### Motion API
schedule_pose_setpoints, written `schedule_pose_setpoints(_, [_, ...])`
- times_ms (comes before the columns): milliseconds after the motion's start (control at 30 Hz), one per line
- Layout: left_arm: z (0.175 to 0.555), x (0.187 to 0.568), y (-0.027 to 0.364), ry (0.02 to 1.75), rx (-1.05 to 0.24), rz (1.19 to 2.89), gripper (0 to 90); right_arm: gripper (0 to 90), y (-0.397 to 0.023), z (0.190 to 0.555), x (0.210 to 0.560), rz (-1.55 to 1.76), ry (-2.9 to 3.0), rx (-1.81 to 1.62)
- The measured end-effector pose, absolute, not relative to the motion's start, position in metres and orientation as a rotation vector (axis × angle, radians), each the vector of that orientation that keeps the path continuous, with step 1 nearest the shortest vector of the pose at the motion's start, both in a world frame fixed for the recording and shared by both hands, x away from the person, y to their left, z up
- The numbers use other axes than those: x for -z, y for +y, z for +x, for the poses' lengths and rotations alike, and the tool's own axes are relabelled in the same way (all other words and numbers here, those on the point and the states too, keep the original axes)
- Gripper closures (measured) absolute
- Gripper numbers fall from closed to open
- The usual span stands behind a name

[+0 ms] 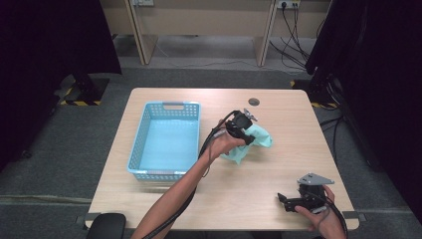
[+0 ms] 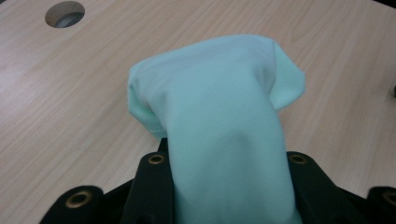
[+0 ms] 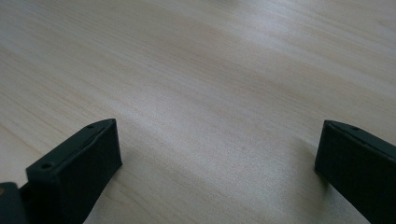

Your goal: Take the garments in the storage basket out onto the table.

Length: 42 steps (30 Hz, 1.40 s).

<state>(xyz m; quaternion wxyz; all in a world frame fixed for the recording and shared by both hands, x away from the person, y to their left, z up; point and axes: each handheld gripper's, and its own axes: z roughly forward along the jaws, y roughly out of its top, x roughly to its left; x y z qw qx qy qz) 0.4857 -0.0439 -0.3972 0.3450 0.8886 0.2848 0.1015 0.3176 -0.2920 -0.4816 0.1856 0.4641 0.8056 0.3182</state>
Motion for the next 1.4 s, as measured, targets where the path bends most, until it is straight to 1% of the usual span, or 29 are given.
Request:
schedule_pose_setpoints(300, [0.491,0.417,-0.051,0.772,-0.258,2.339,67.1,0.5,-0.292,0.318,0.482,1.308,2.271,-0.896])
schedule_pose_setpoints(767, [0.497,0.429,-0.052,0.801,-0.269,2.352,66.4,0.5,-0.292,0.318,0.482,1.303,2.273,-0.898])
schedule_pose_setpoints(1000, [0.498,0.439,-0.053,0.815,-0.255,2.372,63.6,0.5,-0.292,0.318,0.482,1.304,2.273,-0.898])
schedule_pose_setpoints(1100, [0.498,0.44,-0.053,0.815,-0.245,2.372,65.7,0.5,-0.292,0.318,0.482,1.304,2.273,-0.898])
schedule_pose_setpoints(1200, [0.498,0.439,-0.053,0.817,-0.246,2.365,65.9,0.5,-0.292,0.318,0.482,1.304,2.274,-0.898])
schedule_pose_setpoints(1367, [0.496,0.442,-0.055,0.798,-0.244,2.399,59.4,0.5,-0.292,0.318,0.482,1.303,2.274,-0.898])
schedule_pose_setpoints(1400, [0.495,0.443,-0.056,0.799,-0.239,2.404,55.8,0.5,-0.292,0.317,0.482,1.303,2.274,-0.898])
